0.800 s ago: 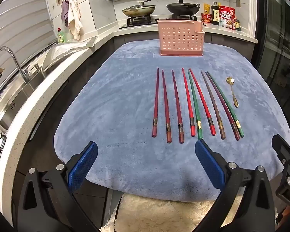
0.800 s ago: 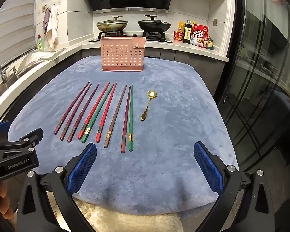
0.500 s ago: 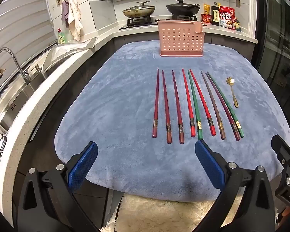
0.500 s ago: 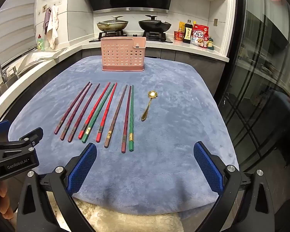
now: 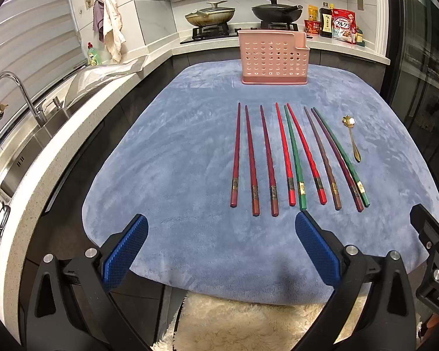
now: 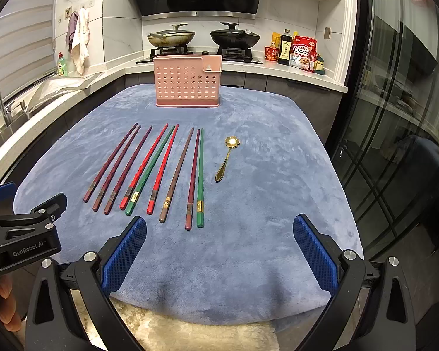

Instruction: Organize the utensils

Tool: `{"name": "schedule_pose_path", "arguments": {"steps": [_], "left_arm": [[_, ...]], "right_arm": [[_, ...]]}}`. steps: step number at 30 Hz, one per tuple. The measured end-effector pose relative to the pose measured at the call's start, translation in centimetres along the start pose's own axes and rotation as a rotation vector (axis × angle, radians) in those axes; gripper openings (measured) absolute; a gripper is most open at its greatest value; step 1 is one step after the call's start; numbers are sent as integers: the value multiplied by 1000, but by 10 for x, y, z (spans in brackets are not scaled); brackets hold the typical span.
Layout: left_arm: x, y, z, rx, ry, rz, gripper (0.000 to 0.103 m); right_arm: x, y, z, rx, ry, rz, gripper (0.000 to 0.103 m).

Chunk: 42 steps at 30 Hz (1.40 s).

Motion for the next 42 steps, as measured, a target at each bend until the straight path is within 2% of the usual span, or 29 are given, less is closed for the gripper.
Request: {"name": "schedule_pose_path", "arguments": {"steps": [42], "left_arm": [[-1,0,2,3,2,-1,96]], "right_arm": [[0,0,0,1,4,1,96]]}}
Point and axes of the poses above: each gripper's, at about its wrist camera, not at the fingertips, and y roughly the way its jaws point, z to its left, x to its top, the point moved 6 cm from there along y, roughly the way its jaws point, and after that the axes turned 6 degrees about -z, right-handed, at the moved point
